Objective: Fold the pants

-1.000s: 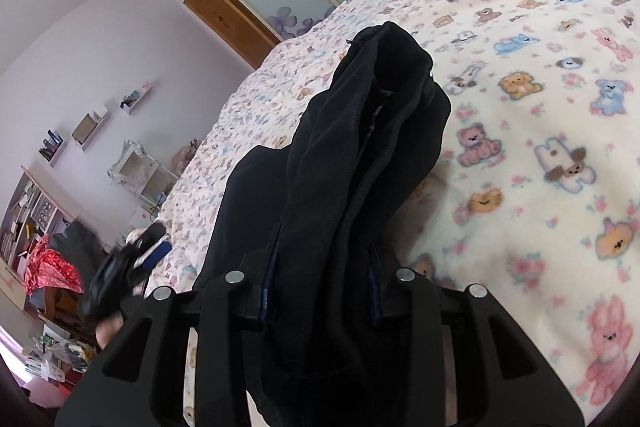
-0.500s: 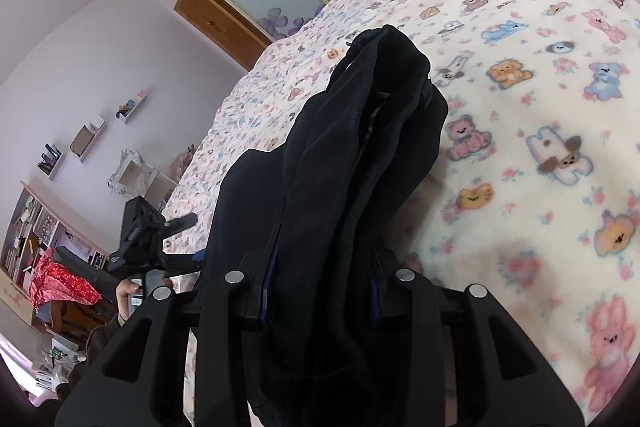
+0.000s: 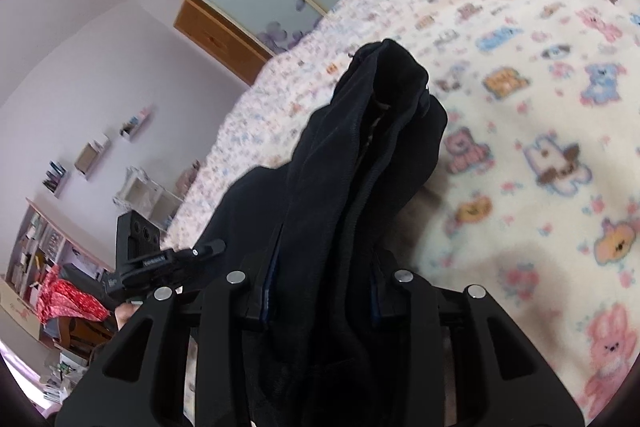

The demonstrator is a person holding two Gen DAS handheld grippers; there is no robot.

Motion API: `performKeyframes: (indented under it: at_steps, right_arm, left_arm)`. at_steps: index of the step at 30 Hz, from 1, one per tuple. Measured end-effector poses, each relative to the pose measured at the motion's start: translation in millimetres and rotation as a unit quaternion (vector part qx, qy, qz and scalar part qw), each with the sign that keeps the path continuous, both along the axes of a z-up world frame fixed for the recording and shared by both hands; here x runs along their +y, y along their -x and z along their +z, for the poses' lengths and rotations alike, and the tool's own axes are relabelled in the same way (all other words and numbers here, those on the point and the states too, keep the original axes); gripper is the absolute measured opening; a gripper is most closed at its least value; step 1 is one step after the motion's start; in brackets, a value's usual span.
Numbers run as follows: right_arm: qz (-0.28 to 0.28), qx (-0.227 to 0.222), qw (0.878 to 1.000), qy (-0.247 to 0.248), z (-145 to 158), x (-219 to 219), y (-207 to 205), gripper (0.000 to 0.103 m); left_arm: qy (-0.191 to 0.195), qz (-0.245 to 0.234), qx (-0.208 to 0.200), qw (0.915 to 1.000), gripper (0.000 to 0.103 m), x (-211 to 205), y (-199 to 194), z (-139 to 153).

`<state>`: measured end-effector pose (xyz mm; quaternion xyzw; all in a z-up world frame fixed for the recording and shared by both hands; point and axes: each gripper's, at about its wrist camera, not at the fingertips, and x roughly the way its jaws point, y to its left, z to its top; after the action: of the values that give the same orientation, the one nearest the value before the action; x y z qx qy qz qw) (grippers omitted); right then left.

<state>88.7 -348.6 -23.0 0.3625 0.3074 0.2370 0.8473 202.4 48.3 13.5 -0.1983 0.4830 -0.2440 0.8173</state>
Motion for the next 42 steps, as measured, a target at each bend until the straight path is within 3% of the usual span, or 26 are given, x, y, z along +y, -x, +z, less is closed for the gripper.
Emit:
performKeyframes:
  at_steps: [4,7,13,15,17,19,22,23,24,26,28,29,32,33,35,38,39,42]
  right_arm:
    - [-0.012,-0.019,1.0,-0.007,8,-4,-3,0.034]
    - [-0.017,-0.044,0.999,0.008,18,-3,-7,0.034]
    - [-0.048,-0.094,0.994,0.01,24,-8,-32,0.034]
    - [-0.057,-0.063,0.996,0.022,9,-9,-47,0.033]
    - [-0.068,-0.006,0.997,0.048,-9,-8,-60,0.034]
    - [-0.078,0.029,0.996,0.043,-24,-12,-64,0.034]
    - [-0.083,0.037,0.995,0.049,-23,-10,-63,0.036]
    - [-0.09,0.04,0.993,0.067,-21,-7,-62,0.041]
    - [-0.094,0.044,0.992,0.077,-19,-5,-61,0.048]
    - [-0.102,0.051,0.989,0.09,-16,-4,-59,0.053]
    - [-0.119,0.052,0.986,0.1,-8,-6,-51,0.057]
    - [-0.147,0.044,0.982,0.113,0,-8,-41,0.065]
    - [-0.181,-0.015,0.969,0.166,27,-5,-10,0.067]
    - [-0.163,-0.038,0.969,0.181,37,5,-2,0.067]
    - [-0.118,-0.06,0.971,0.199,47,26,7,0.067]
    - [-0.069,-0.059,0.972,0.217,44,57,15,0.067]
    - [-0.05,-0.037,0.975,0.212,34,64,10,0.067]
    - [-0.032,0.026,0.972,0.231,4,72,1,0.068]
  left_arm:
    - [-0.015,0.001,-0.036,0.9992,0.009,-11,0,18]
    - [0.003,0.013,-0.07,0.9975,0.009,-16,-2,32]
    - [-0.001,0.043,-0.143,0.9888,0.009,-22,-8,42]
    - [-0.02,0.053,-0.139,0.9887,0.009,-23,-18,33]
    - [-0.039,0.064,-0.1,0.9922,0.009,-23,-30,12]
    - [-0.038,0.076,-0.076,0.9935,0.014,-20,-39,-4]
    - [-0.039,0.091,-0.058,0.9934,0.032,-16,-43,-17]
    - [-0.043,0.098,-0.055,0.9927,0.044,-14,-43,-18]
    - [-0.044,0.107,-0.053,0.9919,0.049,-10,-41,-18]
    - [-0.036,0.117,-0.049,0.9913,0.049,0,-37,-16]
    - [-0.051,0.143,-0.059,0.9866,0.054,9,-25,-6]
    - [-0.076,0.161,-0.083,0.9806,0.06,13,-13,5]
    - [-0.151,0.188,-0.169,0.9557,0.078,6,23,32]
    - [-0.178,0.182,-0.213,0.9433,0.084,-7,42,42]
    - [-0.202,0.15,-0.26,0.9322,0.094,-30,66,48]
    - [-0.205,0.084,-0.268,0.9375,0.095,-66,84,40]
    - [-0.195,0.062,-0.248,0.9469,0.095,-76,82,31]
    - [-0.194,0.054,-0.187,0.9615,0.095,-88,65,1]
